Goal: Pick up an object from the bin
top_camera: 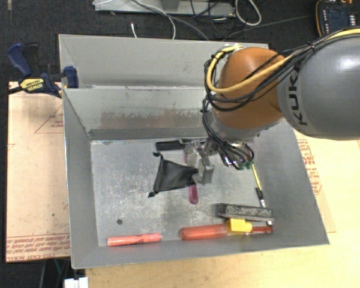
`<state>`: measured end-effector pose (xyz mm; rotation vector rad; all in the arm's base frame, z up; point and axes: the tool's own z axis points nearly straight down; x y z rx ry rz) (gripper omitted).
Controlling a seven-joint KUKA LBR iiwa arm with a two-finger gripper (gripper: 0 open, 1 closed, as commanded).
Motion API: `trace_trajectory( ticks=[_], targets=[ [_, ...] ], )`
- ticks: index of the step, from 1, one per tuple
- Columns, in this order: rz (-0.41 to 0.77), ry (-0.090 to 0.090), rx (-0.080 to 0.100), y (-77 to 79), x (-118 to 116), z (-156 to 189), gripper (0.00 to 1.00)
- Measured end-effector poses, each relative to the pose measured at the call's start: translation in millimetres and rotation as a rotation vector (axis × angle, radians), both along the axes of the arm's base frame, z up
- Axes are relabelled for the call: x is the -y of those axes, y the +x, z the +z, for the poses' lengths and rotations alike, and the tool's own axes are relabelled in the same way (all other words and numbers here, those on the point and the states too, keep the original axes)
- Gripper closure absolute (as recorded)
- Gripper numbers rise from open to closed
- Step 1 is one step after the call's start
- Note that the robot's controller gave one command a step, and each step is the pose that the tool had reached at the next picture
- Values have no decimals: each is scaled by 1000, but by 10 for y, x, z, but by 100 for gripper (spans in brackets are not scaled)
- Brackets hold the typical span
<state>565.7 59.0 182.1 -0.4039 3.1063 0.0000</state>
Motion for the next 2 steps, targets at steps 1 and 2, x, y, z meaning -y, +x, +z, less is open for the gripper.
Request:
trace_trajectory(
  ticks=[1, 2],
  targets=[
    [-45, 5, 5, -297, -349, -180, 100],
    [-19, -1, 1, -189, -15, 868, 100]
  ],
)
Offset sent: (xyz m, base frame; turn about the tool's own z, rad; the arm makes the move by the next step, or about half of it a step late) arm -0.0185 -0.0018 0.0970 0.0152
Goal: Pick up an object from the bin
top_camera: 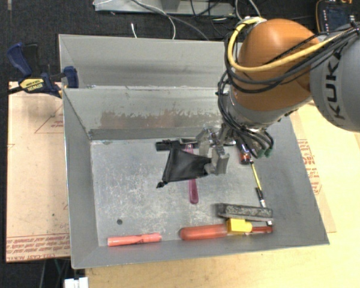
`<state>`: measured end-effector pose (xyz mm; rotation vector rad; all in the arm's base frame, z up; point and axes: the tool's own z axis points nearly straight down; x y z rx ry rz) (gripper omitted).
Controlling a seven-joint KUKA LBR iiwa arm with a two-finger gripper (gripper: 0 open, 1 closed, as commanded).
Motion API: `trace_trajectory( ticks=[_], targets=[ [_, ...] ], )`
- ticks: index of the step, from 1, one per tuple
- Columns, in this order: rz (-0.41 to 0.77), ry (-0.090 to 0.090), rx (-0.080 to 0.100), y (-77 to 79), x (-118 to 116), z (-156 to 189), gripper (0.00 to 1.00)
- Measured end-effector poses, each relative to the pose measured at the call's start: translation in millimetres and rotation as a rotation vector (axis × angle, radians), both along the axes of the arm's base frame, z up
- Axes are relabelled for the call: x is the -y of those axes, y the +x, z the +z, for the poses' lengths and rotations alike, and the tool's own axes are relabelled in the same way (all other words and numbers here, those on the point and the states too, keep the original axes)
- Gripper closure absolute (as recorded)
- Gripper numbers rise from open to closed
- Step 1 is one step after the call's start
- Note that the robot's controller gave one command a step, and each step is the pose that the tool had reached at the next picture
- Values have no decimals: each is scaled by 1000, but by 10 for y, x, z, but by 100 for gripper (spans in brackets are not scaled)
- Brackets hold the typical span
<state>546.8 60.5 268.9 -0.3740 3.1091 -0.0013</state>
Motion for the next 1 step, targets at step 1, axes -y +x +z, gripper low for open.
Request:
trace_trajectory(
  ticks=[1],
  targets=[
    [-28, 6, -1, -11, -373, 505, 100]
  ],
)
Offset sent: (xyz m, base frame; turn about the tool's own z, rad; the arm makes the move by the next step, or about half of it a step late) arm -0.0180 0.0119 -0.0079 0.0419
